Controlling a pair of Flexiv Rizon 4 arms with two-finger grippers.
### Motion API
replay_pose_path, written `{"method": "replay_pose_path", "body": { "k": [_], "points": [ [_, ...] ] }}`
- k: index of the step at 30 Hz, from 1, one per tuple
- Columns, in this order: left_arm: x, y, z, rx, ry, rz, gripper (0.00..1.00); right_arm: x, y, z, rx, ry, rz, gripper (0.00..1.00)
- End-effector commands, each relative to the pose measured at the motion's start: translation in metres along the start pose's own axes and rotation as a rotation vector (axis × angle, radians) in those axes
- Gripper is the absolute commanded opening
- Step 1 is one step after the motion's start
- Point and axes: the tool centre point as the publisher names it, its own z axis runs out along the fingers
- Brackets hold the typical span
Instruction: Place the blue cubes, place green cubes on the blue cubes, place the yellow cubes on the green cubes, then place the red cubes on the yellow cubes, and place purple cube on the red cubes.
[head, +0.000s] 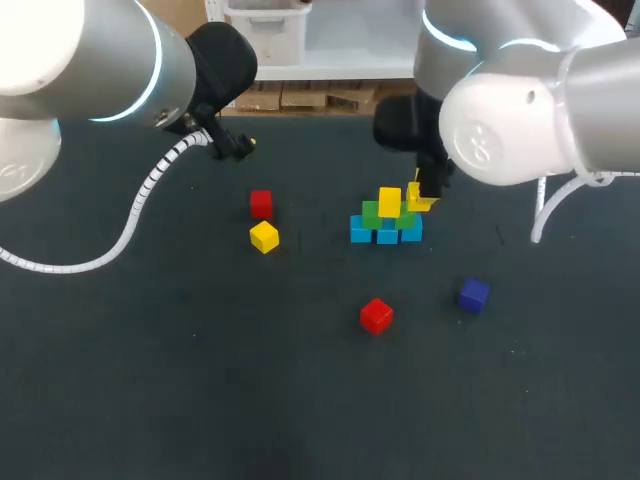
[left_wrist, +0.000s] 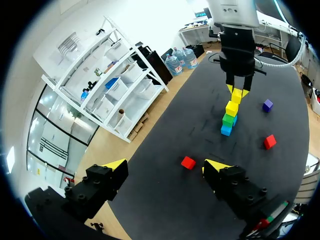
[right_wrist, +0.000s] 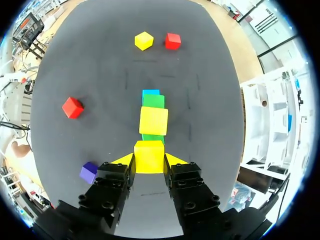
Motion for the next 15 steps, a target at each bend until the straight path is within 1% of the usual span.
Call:
{"method": "replay_pose_path", "body": {
  "k": [1, 15],
  "points": [
    [0.0002, 0.0006, 0.0004, 0.002, -0.001, 0.000, 1.00, -0.0025, -0.0027, 0.0034, -0.006, 0.003, -0.002, 0.00],
    [0.0002, 0.0006, 0.0004, 0.002, -0.001, 0.000, 1.00, -0.0052, -0.0078, 0.0094, -0.001, 0.005, -0.015, 0.00]
  ]
}}
